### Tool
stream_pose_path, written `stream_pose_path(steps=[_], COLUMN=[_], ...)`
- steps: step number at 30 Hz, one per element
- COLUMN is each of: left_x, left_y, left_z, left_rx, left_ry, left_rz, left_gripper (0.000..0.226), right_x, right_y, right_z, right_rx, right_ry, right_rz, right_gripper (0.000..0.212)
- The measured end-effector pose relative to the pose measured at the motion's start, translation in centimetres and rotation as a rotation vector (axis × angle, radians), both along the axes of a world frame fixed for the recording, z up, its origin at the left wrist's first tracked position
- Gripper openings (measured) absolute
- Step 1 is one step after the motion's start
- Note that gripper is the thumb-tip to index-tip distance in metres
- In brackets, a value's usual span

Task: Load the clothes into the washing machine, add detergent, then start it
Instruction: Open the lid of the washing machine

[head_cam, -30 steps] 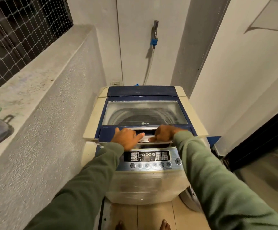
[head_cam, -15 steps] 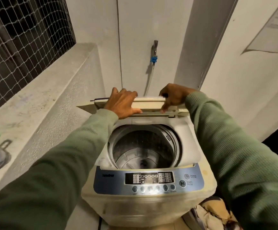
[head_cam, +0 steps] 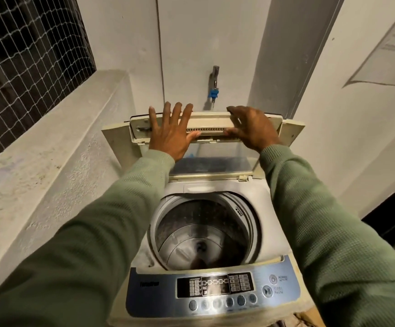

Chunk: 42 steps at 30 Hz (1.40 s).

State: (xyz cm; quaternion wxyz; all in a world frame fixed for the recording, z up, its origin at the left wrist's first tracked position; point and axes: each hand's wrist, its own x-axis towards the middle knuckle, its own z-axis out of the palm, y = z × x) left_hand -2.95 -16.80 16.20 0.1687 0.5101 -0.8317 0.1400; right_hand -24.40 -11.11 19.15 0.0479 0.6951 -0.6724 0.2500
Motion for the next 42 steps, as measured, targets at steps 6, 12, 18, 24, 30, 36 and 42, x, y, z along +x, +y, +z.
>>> stream_pose_path(steps=[6,12,18,24,30,36,42], left_x=[-0.8,-1.6,-2.5,-3.1,-3.4,-3.7,-3.8], left_y=[-3.3,-6.6,-9.0,-11.5,-13.9,-16.1,-18.0], left_z=[0.6,1.2,1.0,0.6,0.2,0.0,-0.3], left_rx=[-0.037,-0.028,-0.023,0.011,0.017,0.053,0.077], left_ry=[-0.023,-0.051,-0.005,0.017,0.025,0.027,0.019], left_rz=[0.029,0.052,0.074,0.096,0.080,0.064,0.039], left_gripper=[0.070,0.065,0.061,0.061,0.058,0.057,0.057], right_x=[-0.8,-1.9,-3.1,-4.4,-5.3,-5.7,-6.2], right_y=[-3.0,-6.7,-10.5,-14.0,-16.7,-18.8,-21.0], right_z=[0.1,0.4,0.0,-1.2,-1.7,-1.4,-1.1], right_rx=[-0.097,-0.080,-0.086,-0.113,-0.069,-0.001,0.121], right_ry=[0.095,0.040,0.047,0.096,0.103,0.085,0.034], right_rz=[0.046,0.094,0.129,0.169,0.193,0.214,0.225], right_gripper=[0.053,0.046,0.042,0.045,0.048,0.051,0.047])
